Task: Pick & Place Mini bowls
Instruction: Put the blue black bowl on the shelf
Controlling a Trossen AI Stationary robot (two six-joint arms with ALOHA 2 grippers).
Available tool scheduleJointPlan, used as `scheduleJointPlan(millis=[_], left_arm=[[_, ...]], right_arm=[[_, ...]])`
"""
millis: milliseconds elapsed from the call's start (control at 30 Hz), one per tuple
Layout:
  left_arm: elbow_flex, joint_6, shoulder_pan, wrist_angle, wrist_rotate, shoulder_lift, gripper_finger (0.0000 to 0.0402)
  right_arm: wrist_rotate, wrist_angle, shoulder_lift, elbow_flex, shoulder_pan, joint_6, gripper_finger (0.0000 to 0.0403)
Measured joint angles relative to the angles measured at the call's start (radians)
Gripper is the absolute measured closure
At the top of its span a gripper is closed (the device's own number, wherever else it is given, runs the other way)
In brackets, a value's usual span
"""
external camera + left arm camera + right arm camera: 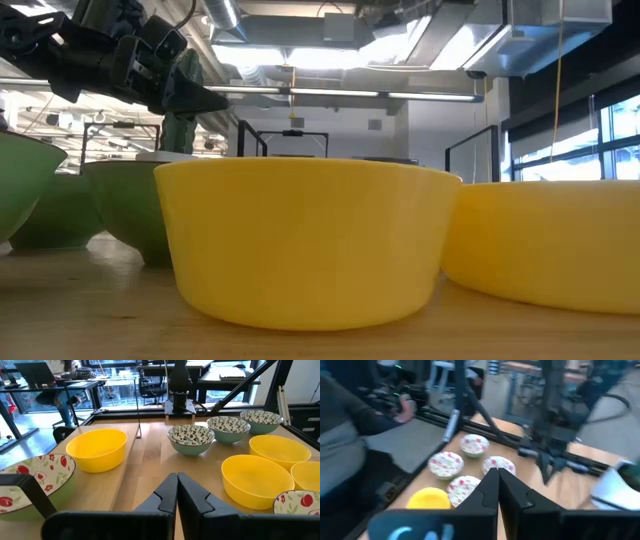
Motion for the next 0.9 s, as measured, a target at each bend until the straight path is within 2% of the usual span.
scheduleJointPlan(millis=[133, 300, 467, 600, 767, 900], left_arm=[[0.000, 0.004, 0.000, 0.001, 0.000, 0.000, 0.0398], [0.000, 0.008, 0.000, 0.002, -0.020, 0.000, 0.0398], [0.000, 0.008, 0.000, 0.003, -0.111, 0.000, 0.0397], [0.000, 0.008, 0.000, 0.003, -0.138, 0.000, 0.0400], [0.000, 0.045, 0.000, 0.003, -0.138, 0.000, 0.0397], [0.000, 0.078, 0.000, 0.037, -0.138, 0.004, 0.0397]], right_arm=[[0.120, 0.157, -0.161, -0.291, 0.033, 0.046, 0.0399], [0.128, 0.429, -0.315, -0.642, 0.033, 0.148, 0.0395], [0.110, 0.725, -0.399, -0.917, 0.032, 0.211, 0.0399], [0.099, 0.861, -0.429, -1.015, 0.032, 0.239, 0.0395], [0.044, 0.889, -0.439, -1.042, 0.032, 0.192, 0.0399], [0.040, 0.876, -0.439, -1.043, 0.032, 0.151, 0.0398]])
